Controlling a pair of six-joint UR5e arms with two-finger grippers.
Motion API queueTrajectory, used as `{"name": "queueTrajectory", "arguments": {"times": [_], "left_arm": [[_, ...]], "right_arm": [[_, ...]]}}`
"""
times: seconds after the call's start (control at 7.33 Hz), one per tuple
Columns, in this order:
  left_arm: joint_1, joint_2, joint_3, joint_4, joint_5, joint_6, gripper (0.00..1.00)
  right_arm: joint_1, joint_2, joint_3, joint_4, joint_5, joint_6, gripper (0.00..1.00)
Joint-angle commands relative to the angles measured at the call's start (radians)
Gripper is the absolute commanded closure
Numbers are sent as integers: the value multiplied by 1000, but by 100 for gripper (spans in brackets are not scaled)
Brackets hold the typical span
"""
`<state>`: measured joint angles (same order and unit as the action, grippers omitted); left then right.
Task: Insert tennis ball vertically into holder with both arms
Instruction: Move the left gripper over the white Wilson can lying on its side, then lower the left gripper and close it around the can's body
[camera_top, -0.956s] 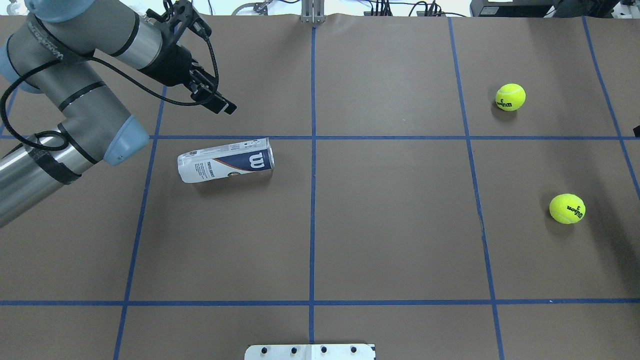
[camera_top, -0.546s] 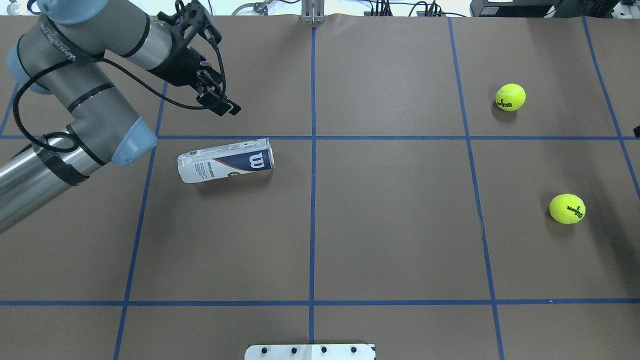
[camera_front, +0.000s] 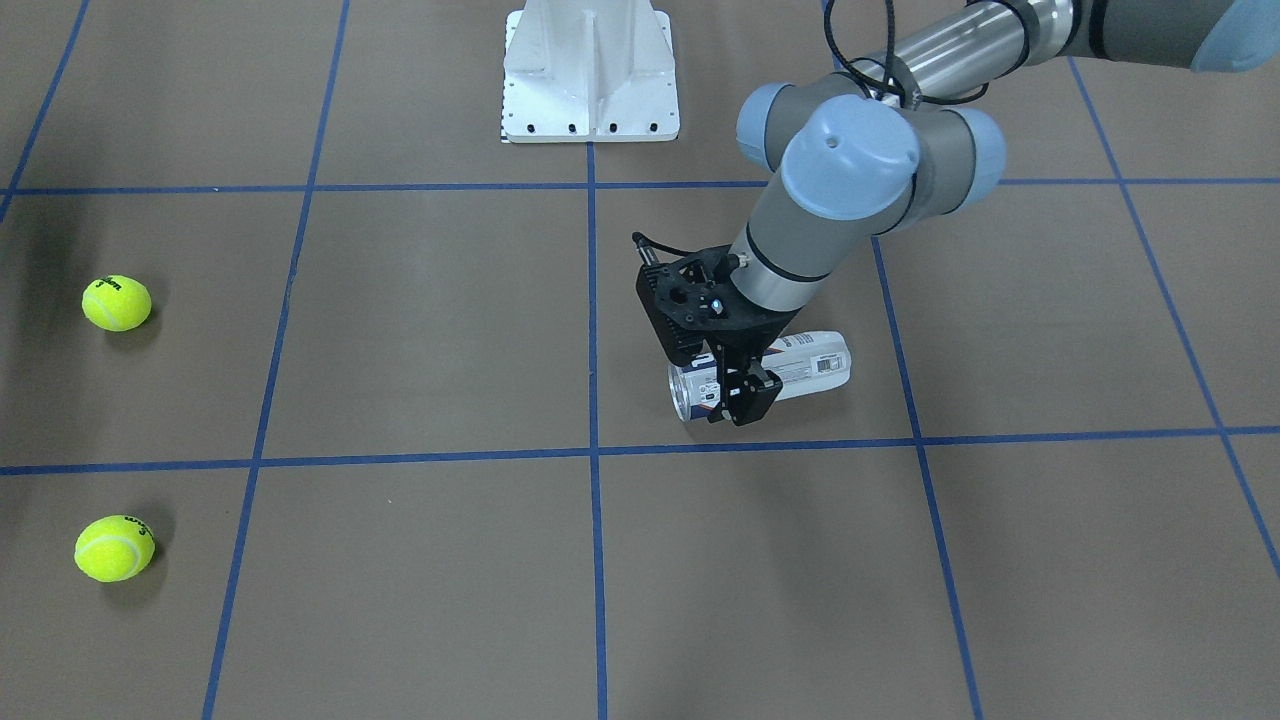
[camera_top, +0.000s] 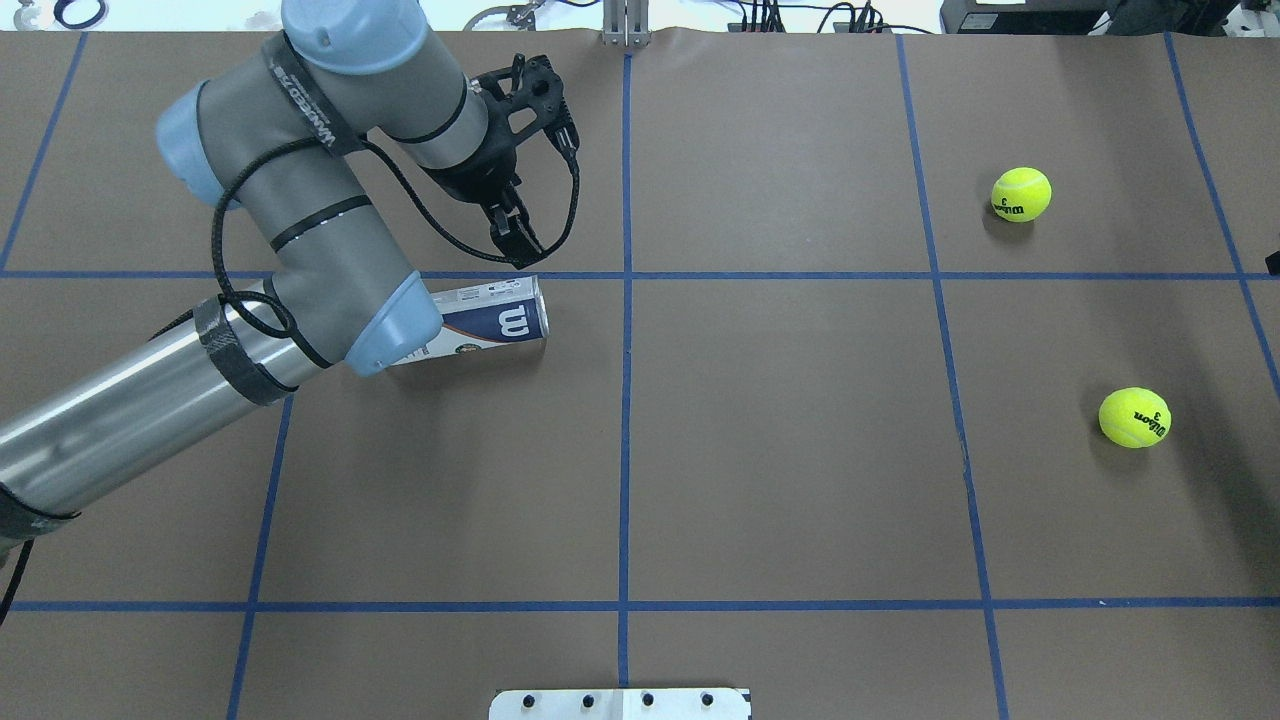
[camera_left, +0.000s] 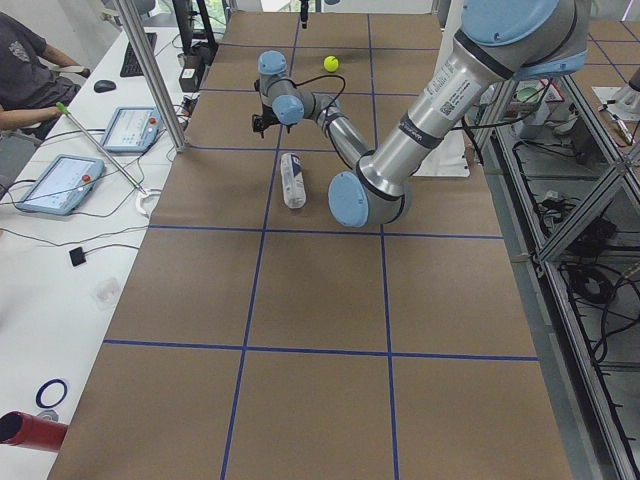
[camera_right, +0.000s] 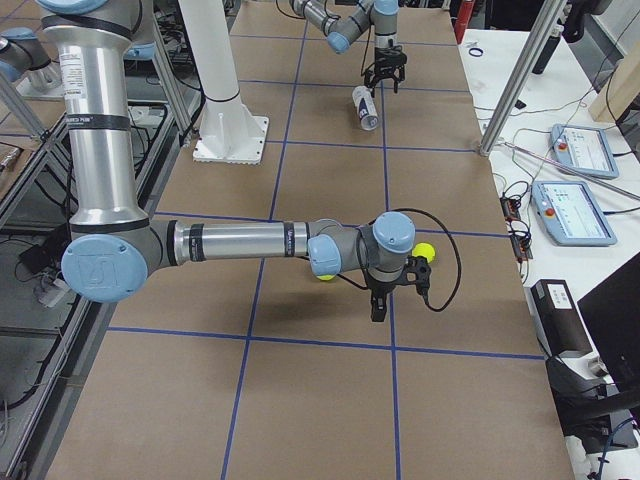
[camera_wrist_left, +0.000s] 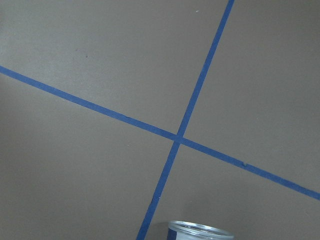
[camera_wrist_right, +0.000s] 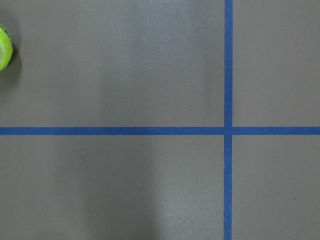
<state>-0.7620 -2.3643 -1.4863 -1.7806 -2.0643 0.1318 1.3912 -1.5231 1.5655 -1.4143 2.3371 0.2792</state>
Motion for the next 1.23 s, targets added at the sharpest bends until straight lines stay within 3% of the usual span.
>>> {"name": "queueTrajectory", "arguments": {"times": [0.0, 0.27, 1.09], "left_arm": [[44, -1, 4, 35, 58, 40, 1], [79, -12, 6, 159, 61, 95, 1], [116, -32, 47, 145, 139, 113, 1]], "right_arm": [[0, -3, 1, 0, 1, 0, 0], [0, -11, 8, 0, 2, 0, 0], [0, -9, 16, 3, 10, -2, 0]]}}
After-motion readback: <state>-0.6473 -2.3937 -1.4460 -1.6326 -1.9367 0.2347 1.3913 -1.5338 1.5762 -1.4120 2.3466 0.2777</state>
